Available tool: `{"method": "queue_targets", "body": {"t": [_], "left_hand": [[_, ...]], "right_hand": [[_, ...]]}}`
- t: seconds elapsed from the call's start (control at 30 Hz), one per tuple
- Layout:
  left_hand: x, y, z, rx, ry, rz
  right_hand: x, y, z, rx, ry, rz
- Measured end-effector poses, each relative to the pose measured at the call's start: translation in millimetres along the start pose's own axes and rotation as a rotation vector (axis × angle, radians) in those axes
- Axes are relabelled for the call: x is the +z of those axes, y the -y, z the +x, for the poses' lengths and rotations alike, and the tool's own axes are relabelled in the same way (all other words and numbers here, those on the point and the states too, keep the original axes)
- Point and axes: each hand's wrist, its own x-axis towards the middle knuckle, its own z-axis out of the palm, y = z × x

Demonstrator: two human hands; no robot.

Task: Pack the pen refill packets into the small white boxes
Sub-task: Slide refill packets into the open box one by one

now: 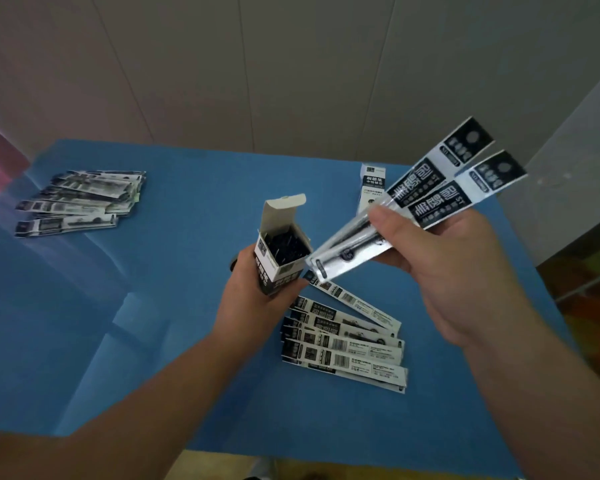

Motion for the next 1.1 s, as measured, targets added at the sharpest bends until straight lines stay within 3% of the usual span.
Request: {"method": "queue_targets", "body": {"t": [0.13,0.37,0.53,0.67,0.93,1.1], "left_hand": [[-1,0,1,0.046,0.01,0.021],[-3,-9,2,0.195,0.051,0.041],[-2,-1,4,0.183,0.094,0.068],[-2,0,3,0.272,0.137,0.063],[-4,10,4,0.226,0.122,0.022],[-4,9,6,0.224,0.158,0.038]], "right_hand": [[26,-3,-1,-0.102,-0.122,-0.11],[48,-11,-7,-0.059,-0.144,-0.238],[56,-15,-8,0.015,-0.115,-0.447],[70,-22,-5,0.0,-0.084,-0.654],[67,-12,-12,-0.05,0.093,-0.66],[72,-24,-3,-0.011,0.065,-0.999]]}}
